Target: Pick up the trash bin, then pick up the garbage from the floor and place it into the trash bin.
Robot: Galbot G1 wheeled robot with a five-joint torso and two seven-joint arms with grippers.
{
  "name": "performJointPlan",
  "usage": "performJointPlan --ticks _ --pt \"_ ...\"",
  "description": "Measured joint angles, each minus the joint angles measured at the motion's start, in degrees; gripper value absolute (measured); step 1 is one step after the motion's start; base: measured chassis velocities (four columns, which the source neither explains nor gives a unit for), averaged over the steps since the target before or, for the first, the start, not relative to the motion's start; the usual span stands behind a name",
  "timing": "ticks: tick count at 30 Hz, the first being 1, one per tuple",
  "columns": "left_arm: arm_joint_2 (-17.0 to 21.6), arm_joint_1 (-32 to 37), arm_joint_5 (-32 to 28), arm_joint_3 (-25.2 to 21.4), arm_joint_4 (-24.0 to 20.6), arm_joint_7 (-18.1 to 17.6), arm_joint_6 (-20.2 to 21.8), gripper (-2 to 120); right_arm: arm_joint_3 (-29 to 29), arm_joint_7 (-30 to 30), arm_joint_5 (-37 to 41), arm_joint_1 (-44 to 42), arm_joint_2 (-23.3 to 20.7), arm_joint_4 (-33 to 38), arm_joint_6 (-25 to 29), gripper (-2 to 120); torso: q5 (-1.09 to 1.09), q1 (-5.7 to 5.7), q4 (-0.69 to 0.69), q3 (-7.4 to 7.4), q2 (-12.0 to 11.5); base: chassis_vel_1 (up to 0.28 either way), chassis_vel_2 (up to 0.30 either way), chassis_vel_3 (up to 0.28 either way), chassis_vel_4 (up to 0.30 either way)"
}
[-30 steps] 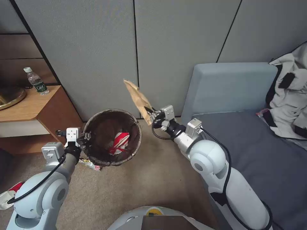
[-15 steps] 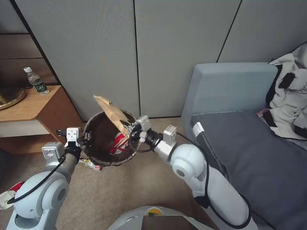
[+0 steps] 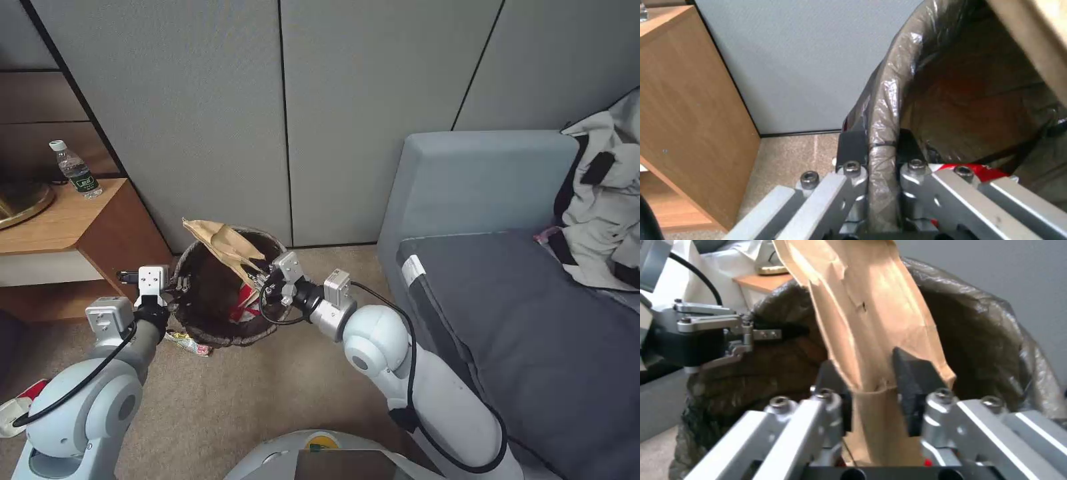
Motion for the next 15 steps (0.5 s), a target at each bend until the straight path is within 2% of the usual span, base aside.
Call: performJointPlan --ticks 3,5,10,11,14,15 --pt "0.04 -0.03 -0.04 0.0 -0.08 -0.45 0.0 2 0.41 0.22 0.14 0.35 -0.2 0.17 -0.16 39 0.0 0.0 0.0 0.0 0.0 0.0 0.0 0.0 0.0" --pt "0.05 -0.03 -0.04 -0.01 -0.09 -0.67 0.0 2 0.5 0.35 0.17 0.36 -0.2 0.23 -0.15 43 0.0 0.0 0.0 0.0 0.0 0.0 0.0 0.0 0.0" --pt "0.06 0.18 -0.1 -0.13 -0.6 -0.93 0.0 2 1.44 0.93 0.16 -0.06 -0.6 0.79 -0.06 67 0.0 0.0 0.0 0.0 0.0 0.0 0.0 0.0 0.0" --pt "0.06 0.18 -0.1 -0.13 -0.6 -0.93 0.0 2 1.44 0.93 0.16 -0.06 -0.6 0.79 -0.06 67 0.0 0.0 0.0 0.0 0.0 0.0 0.0 0.0 0.0" --pt "0.04 0.12 -0.11 -0.09 -0.69 -0.91 0.0 2 2.01 0.96 0.28 -0.09 -0.91 1.17 0.0 80 0.0 0.0 0.01 0.0 0.0 0.0 0.0 0.0 0.0" --pt "0.04 0.12 -0.11 -0.09 -0.69 -0.91 0.0 2 2.01 0.96 0.28 -0.09 -0.91 1.17 0.0 80 0.0 0.0 0.01 0.0 0.0 0.0 0.0 0.0 0.0"
